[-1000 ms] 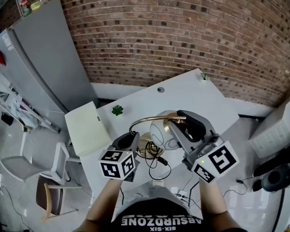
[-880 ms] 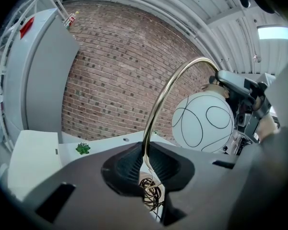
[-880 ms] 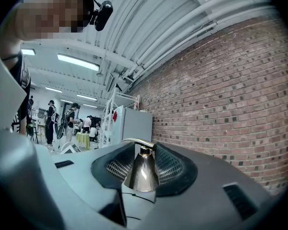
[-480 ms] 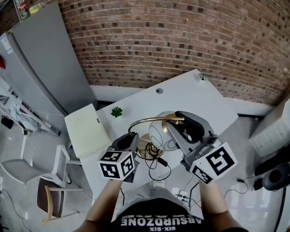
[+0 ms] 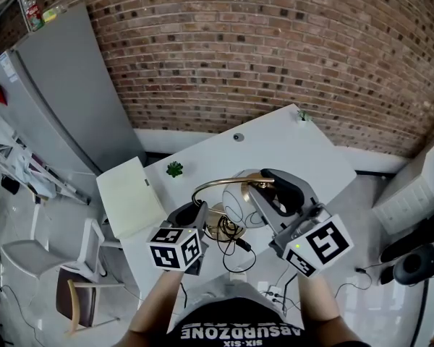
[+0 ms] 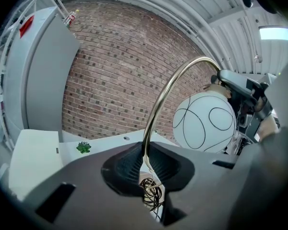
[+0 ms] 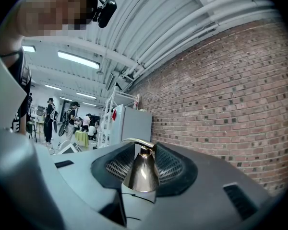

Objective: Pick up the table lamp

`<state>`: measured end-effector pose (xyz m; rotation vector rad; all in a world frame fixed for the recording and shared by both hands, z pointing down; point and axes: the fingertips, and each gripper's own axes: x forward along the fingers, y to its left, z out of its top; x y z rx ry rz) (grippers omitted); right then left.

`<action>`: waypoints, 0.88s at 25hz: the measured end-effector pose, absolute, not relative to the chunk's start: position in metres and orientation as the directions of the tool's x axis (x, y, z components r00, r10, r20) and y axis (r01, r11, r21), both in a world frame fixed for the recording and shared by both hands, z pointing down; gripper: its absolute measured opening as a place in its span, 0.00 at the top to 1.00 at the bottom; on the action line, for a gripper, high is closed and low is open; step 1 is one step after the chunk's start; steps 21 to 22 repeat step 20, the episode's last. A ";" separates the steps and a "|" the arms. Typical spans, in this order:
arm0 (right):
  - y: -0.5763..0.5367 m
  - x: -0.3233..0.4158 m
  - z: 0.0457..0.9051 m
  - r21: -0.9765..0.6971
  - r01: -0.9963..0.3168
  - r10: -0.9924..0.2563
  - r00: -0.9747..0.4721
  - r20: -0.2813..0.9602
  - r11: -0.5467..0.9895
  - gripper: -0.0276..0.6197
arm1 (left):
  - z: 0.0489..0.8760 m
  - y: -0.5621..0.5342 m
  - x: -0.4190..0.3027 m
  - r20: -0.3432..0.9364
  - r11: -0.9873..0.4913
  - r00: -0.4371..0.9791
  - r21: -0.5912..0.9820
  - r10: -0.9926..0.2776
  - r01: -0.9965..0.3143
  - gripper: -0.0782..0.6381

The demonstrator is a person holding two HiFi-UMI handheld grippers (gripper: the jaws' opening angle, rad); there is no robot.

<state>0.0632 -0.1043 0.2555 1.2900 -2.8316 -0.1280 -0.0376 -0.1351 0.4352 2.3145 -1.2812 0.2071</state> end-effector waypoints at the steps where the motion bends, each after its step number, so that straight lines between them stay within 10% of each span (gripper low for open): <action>1: -0.105 0.063 0.256 0.086 -0.752 -0.754 -0.656 -0.009 0.653 0.76 | 0.435 -0.135 -0.038 0.355 -0.445 0.550 0.338 -0.756 -0.829 0.84; 22: -0.112 0.058 0.257 0.086 -0.763 -0.766 -0.642 0.001 0.640 0.76 | 0.436 -0.144 -0.042 0.355 -0.456 0.563 0.343 -0.746 -0.821 0.84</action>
